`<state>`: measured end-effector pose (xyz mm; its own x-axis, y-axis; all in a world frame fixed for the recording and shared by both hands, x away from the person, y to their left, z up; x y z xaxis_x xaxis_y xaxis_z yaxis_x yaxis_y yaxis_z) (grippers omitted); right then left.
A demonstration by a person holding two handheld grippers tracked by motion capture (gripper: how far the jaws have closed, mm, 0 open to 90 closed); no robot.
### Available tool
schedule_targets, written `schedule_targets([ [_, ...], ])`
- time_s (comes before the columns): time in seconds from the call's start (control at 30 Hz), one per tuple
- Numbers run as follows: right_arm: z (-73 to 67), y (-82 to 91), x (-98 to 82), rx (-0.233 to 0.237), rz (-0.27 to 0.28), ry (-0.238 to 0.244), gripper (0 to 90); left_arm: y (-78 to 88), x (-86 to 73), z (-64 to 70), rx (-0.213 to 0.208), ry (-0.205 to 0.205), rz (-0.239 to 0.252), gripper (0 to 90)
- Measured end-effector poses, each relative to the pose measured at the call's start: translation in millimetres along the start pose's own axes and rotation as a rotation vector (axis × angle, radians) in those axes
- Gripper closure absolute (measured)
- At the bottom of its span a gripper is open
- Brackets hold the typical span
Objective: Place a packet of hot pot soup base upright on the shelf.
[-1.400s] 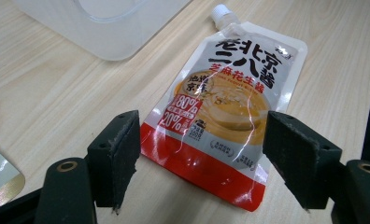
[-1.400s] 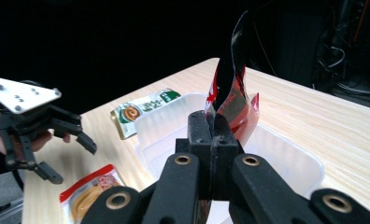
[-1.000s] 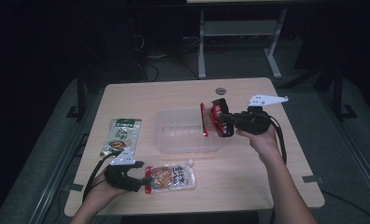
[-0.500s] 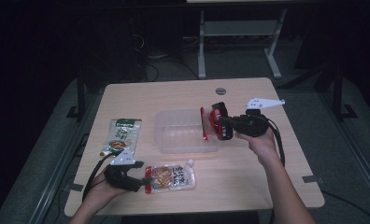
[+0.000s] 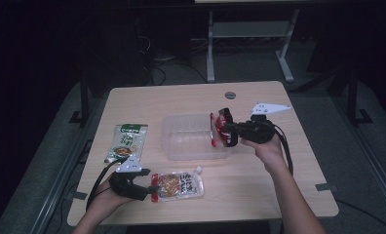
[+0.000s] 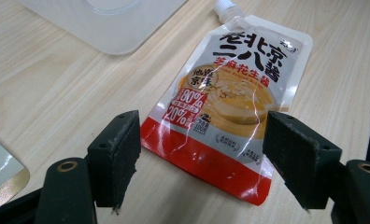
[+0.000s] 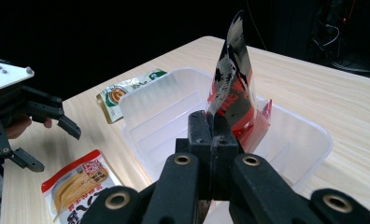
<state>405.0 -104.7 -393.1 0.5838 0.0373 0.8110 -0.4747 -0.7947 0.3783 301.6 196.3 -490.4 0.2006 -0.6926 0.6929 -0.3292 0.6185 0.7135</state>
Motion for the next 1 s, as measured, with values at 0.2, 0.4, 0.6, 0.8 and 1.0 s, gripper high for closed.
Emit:
schedule_targets([
  [0.2, 1.9, -10.9, -6.0, -0.014, -0.028, -0.006, 89.7, -0.1, -0.4, 0.3, -0.003, 0.002, -0.002, 27.4],
  [0.4, 6.9, -18.9, -8.1, -0.028, -0.038, -0.018, 89.6, -1.6, -1.2, 1.1, -0.011, -0.002, -0.010, 27.4],
  [0.6, 13.1, -26.2, -12.7, -0.043, -0.054, -0.031, 89.4, -2.2, -1.4, 1.2, -0.012, -0.006, -0.011, 27.4],
  [0.8, 13.7, -30.8, -15.8, -0.050, -0.069, -0.034, 82.3, -2.1, -1.9, 1.4, -0.012, -0.008, -0.012, 27.4],
  [1.0, 11.5, -28.5, -15.2, -0.052, -0.070, -0.033, 57.8, -1.9, -2.4, 1.2, -0.014, -0.013, -0.012, 27.4],
])
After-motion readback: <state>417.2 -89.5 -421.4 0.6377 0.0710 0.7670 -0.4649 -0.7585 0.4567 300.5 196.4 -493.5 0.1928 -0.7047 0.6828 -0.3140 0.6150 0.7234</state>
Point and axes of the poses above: each handheld gripper's, and its own axes: y roughly backward along the jaws, x roughly out of its top, z roughly to its right, the point moved 8 cm from there along -y, roughly forward along the jaws, and after that the axes turned 15 degrees about -y, right-handed, at the moved point
